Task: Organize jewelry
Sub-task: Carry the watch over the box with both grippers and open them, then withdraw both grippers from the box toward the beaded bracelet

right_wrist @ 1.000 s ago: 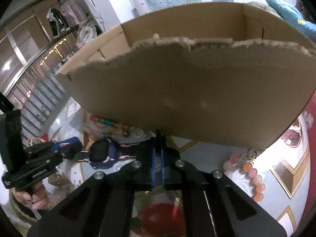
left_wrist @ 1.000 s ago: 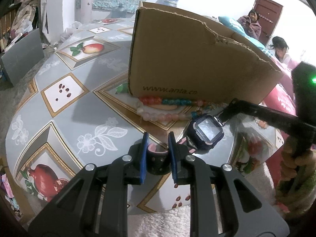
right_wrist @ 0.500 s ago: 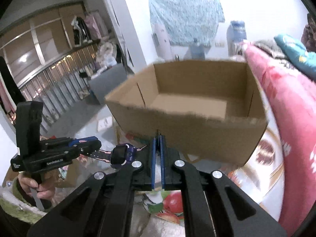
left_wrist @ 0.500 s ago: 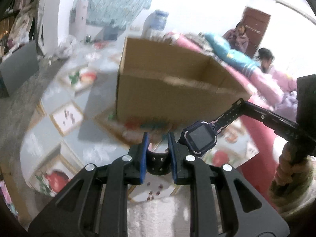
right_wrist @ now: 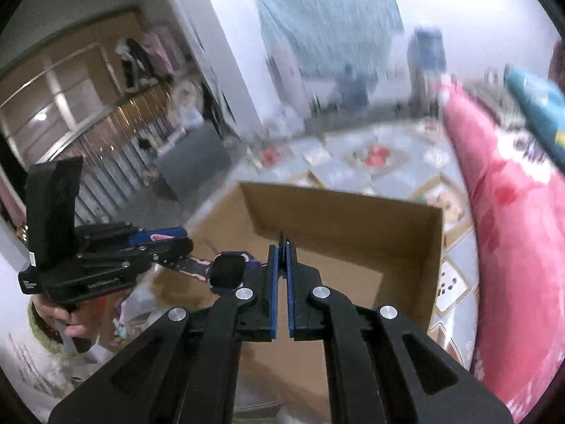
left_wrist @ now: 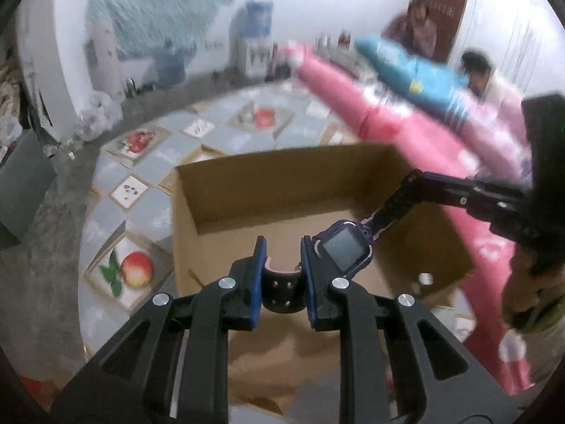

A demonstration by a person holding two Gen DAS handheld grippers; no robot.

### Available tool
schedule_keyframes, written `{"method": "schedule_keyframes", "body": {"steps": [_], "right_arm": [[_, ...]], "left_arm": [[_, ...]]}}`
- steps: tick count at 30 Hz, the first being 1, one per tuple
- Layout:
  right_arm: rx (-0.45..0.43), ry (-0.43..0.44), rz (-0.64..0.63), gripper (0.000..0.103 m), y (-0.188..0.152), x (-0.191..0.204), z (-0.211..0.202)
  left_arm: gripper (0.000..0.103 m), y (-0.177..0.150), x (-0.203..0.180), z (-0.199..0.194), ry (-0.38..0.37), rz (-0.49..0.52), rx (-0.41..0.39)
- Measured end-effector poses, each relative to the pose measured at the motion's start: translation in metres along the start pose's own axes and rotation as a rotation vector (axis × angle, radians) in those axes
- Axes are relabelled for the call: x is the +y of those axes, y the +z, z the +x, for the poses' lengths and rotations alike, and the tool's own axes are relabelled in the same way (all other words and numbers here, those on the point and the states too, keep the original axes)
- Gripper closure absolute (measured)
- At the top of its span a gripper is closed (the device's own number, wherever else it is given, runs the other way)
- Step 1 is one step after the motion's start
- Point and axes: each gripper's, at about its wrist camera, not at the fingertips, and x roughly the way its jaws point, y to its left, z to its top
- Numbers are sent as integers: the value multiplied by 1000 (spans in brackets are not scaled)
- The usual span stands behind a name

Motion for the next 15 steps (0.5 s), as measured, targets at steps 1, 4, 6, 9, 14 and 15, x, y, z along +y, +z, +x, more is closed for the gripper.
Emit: {"method": "schedule_keyframes", "body": {"steps": [1, 4, 6, 9, 14, 15], "right_arm": [[42, -4, 25, 99, 8, -10, 14], [116, -23, 71, 98, 17, -29, 45], [164, -43, 96, 98, 19, -39, 63], [194, -65, 108, 97, 25, -51, 77], [180, -95, 108, 96, 26, -64, 78], [169, -98, 109, 96, 27, -65, 75]], "left_arm": [[85, 11, -1, 19, 19, 25, 41], [85, 29, 0, 65, 53, 53, 154], [83, 37, 3, 88, 85, 57, 206], [69, 45, 0, 106, 156, 86, 217], [65, 51, -5, 105, 154, 77, 172], [63, 52, -4, 101, 157, 64, 155]]}}
